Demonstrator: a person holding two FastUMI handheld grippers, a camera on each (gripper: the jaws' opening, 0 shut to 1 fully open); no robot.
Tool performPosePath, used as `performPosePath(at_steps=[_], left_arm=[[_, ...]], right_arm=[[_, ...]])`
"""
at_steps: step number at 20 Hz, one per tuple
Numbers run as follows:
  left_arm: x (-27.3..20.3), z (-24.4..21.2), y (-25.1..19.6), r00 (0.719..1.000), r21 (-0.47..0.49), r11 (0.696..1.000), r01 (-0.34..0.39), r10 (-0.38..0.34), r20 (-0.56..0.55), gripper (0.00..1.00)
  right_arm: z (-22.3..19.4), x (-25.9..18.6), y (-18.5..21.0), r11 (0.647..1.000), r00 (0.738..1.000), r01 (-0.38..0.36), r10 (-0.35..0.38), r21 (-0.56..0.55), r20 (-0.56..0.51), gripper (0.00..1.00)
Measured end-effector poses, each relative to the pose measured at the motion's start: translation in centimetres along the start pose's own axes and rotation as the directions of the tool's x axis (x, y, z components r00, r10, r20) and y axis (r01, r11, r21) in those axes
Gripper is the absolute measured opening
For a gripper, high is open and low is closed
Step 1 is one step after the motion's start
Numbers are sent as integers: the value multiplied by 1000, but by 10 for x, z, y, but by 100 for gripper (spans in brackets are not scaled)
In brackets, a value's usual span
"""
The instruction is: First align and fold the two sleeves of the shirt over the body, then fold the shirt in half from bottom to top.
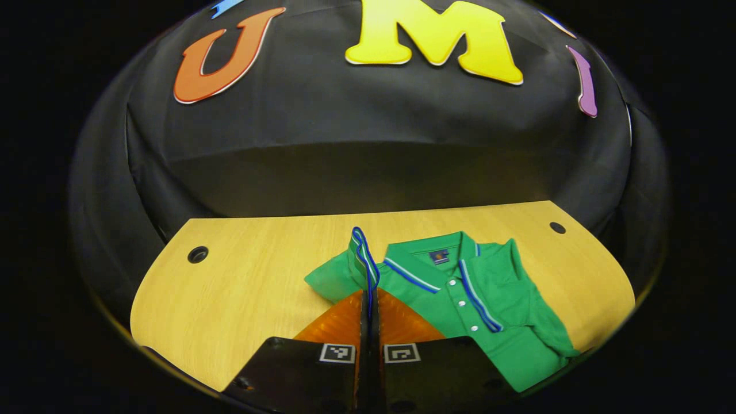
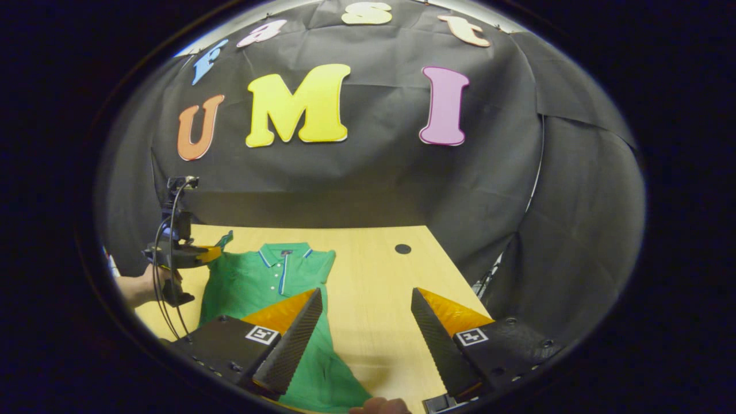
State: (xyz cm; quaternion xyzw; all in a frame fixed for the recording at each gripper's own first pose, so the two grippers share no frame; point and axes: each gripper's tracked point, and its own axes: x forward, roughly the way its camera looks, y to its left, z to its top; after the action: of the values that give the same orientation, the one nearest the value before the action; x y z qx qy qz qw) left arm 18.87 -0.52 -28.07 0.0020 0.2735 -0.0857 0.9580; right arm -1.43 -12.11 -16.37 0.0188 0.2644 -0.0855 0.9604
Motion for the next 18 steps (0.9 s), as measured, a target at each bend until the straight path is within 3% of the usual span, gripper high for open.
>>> performPosePath(at_steps=[4, 9, 13, 16, 18], left_arm=[[11, 6, -51, 999, 16, 999, 47, -47, -10, 6], [38, -21, -98, 994, 3, 998, 70, -70, -90, 6], [41, -21, -113, 994, -9, 998, 55, -55, -92, 18], [35, -13, -113, 997, -7, 999, 34, -34, -69, 98], [22, -2, -112, 999, -24, 999, 23, -24, -43, 100]], right_arm=[[-3, -11, -25, 999, 1000, 30, -30, 15, 8, 95], [-8, -21, -63, 996, 996, 84, -84, 37, 1, 95], [-7, -20, -80, 994, 995, 102, -102, 47, 2, 95], [-5, -16, -77, 996, 996, 84, -84, 37, 12, 97], [-1, -14, -71, 998, 998, 63, -64, 29, 25, 95]])
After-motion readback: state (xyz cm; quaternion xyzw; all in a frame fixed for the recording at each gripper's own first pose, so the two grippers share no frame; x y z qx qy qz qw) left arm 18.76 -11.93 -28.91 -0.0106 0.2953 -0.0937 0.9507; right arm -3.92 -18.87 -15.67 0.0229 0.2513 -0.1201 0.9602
